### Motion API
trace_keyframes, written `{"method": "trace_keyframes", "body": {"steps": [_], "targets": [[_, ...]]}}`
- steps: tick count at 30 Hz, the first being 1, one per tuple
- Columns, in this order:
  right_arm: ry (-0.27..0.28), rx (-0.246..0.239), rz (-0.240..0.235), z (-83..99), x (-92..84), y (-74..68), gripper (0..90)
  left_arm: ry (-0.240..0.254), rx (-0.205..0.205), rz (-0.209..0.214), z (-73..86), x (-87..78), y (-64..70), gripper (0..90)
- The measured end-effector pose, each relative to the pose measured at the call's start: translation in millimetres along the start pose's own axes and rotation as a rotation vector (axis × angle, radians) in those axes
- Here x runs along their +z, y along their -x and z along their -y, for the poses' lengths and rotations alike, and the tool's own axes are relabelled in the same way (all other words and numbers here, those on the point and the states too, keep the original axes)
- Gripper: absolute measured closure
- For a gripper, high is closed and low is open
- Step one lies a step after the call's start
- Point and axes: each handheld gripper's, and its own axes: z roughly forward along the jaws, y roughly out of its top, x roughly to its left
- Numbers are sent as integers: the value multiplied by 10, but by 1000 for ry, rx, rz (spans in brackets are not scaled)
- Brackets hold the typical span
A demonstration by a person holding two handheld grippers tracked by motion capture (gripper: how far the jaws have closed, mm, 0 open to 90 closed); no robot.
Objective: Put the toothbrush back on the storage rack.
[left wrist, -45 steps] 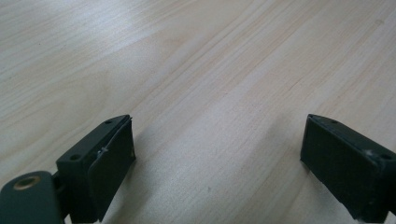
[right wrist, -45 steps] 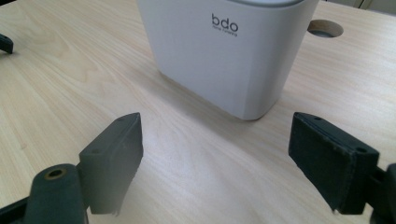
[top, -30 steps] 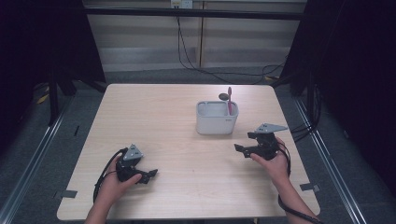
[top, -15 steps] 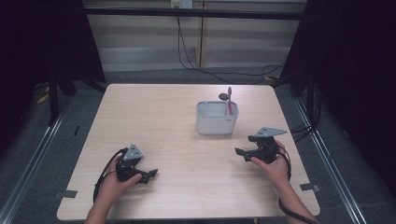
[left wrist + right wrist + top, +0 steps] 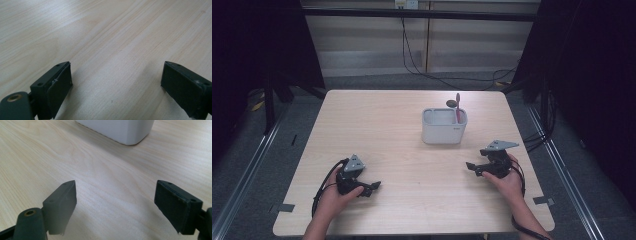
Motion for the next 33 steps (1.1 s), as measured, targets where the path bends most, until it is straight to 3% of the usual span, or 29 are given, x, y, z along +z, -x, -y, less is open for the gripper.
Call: {"method": "trace_keyframes", "body": {"steps": [19,33], "targets": [[-62,-40,21,59,49,-8,177,0,0,0,0,0,0,94],[-72,-24,30,60,50,-1,157,0,0,0,0,0,0,94]]}}
